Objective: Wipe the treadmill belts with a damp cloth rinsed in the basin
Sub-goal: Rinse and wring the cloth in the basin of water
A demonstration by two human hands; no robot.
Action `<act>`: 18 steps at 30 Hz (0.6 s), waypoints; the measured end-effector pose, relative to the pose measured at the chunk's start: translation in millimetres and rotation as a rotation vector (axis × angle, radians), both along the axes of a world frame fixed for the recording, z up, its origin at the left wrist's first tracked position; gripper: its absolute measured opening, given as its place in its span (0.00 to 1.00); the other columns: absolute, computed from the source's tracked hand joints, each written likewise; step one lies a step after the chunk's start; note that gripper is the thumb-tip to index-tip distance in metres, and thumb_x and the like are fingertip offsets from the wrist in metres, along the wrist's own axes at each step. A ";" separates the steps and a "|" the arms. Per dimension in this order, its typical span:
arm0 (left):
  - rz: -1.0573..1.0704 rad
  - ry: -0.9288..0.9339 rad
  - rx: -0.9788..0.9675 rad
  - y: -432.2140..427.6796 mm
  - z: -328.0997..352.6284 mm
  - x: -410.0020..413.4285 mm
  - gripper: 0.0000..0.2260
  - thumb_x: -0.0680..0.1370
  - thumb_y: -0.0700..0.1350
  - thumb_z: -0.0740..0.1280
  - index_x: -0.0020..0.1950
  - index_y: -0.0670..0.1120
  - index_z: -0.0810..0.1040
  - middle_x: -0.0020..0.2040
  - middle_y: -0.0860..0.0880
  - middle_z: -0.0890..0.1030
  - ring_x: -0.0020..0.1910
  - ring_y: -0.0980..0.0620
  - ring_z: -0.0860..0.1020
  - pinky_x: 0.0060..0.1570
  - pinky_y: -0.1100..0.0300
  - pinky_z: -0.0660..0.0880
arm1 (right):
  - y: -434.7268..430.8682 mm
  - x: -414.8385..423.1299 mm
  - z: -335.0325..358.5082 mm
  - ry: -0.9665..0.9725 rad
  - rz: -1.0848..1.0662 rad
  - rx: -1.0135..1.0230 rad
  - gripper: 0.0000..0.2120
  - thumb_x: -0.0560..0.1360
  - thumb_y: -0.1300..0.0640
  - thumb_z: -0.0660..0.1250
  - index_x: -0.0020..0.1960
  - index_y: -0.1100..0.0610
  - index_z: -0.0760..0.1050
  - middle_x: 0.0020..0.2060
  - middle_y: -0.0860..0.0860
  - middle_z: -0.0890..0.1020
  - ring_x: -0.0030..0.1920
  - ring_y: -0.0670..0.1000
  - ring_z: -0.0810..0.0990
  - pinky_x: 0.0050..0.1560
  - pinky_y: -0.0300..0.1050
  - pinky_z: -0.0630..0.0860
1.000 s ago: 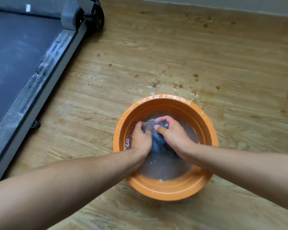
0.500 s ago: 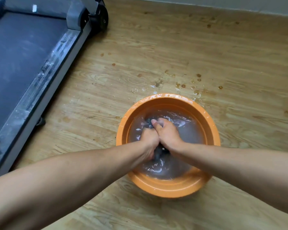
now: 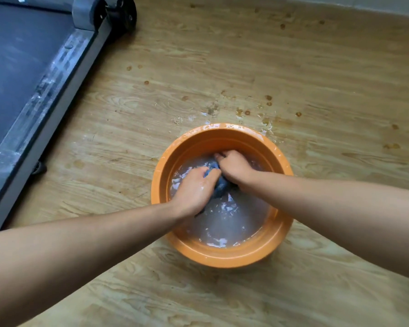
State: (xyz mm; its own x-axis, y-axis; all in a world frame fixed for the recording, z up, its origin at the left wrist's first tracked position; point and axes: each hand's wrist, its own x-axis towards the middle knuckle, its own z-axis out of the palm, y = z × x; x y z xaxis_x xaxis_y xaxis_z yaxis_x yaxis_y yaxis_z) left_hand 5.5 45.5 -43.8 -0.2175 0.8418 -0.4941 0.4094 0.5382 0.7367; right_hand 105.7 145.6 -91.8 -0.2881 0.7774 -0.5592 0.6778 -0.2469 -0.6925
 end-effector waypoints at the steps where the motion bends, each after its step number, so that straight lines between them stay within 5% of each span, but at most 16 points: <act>1: 0.100 0.031 -0.029 1.2 -3.6 0.6 0.12 0.82 0.50 0.63 0.42 0.47 0.76 0.39 0.49 0.80 0.39 0.51 0.77 0.40 0.54 0.68 | 0.3 2.4 2.3 0.017 -0.090 -0.063 0.21 0.85 0.45 0.61 0.65 0.59 0.81 0.64 0.58 0.83 0.63 0.59 0.80 0.64 0.47 0.73; 3: 0.315 0.010 -0.119 4.4 -13.3 -3.0 0.10 0.81 0.49 0.66 0.58 0.46 0.80 0.53 0.47 0.84 0.54 0.46 0.81 0.55 0.54 0.74 | -5.8 8.4 11.4 0.074 -0.249 -0.259 0.36 0.78 0.30 0.59 0.74 0.54 0.74 0.72 0.55 0.77 0.69 0.58 0.76 0.73 0.54 0.68; 5: 0.457 -0.091 -0.209 8.7 -14.8 -6.7 0.18 0.78 0.53 0.68 0.65 0.45 0.79 0.55 0.45 0.84 0.55 0.43 0.82 0.62 0.49 0.77 | -18.7 18.3 17.5 0.123 -0.308 -0.372 0.45 0.67 0.20 0.62 0.77 0.44 0.72 0.75 0.50 0.75 0.73 0.57 0.74 0.76 0.61 0.67; 7: 0.482 -0.169 -0.268 12.5 -15.6 -7.5 0.22 0.75 0.57 0.70 0.62 0.45 0.80 0.51 0.44 0.85 0.51 0.43 0.83 0.60 0.47 0.80 | -31.8 32.0 18.5 0.228 -0.363 -0.455 0.34 0.67 0.29 0.71 0.66 0.47 0.81 0.61 0.54 0.85 0.61 0.59 0.84 0.66 0.61 0.78; 9: 0.515 -0.225 -0.298 12.8 -18.0 -7.9 0.28 0.69 0.63 0.71 0.62 0.46 0.81 0.52 0.44 0.86 0.50 0.42 0.85 0.59 0.47 0.81 | -43.5 40.3 16.0 0.268 -0.388 -0.498 0.15 0.75 0.47 0.74 0.55 0.57 0.82 0.43 0.57 0.88 0.45 0.61 0.87 0.44 0.53 0.85; 11: 0.565 -0.299 -0.327 8.5 -22.7 -6.7 0.33 0.65 0.65 0.72 0.63 0.45 0.82 0.52 0.44 0.87 0.49 0.41 0.87 0.57 0.45 0.83 | -53.5 42.4 16.8 0.224 -0.344 -0.416 0.08 0.80 0.53 0.70 0.50 0.57 0.76 0.32 0.55 0.82 0.31 0.56 0.80 0.27 0.41 0.74; 15: 0.586 -0.262 -0.220 2.4 -32.4 3.2 0.18 0.81 0.60 0.69 0.64 0.50 0.79 0.57 0.46 0.85 0.54 0.41 0.84 0.60 0.45 0.82 | -60.7 29.9 17.3 0.129 -0.203 -0.148 0.15 0.83 0.45 0.65 0.45 0.56 0.77 0.32 0.51 0.80 0.28 0.50 0.76 0.28 0.39 0.69; 18: 0.638 -0.276 -0.210 13.9 -25.7 12.7 0.21 0.86 0.63 0.58 0.58 0.47 0.79 0.46 0.41 0.84 0.38 0.42 0.83 0.36 0.55 0.82 | -62.8 11.5 22.5 0.250 -0.123 -0.171 0.17 0.86 0.48 0.61 0.40 0.53 0.71 0.27 0.50 0.77 0.26 0.51 0.75 0.27 0.40 0.70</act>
State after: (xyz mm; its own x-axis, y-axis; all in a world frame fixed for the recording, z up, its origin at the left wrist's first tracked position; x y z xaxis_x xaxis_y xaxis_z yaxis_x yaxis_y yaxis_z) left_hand 18.2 59.4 -69.5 -0.4783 0.4742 -0.7392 -0.2175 0.7515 0.6229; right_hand 117.2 82.8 -69.3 -0.3423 0.7160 -0.6084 0.4500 -0.4434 -0.7751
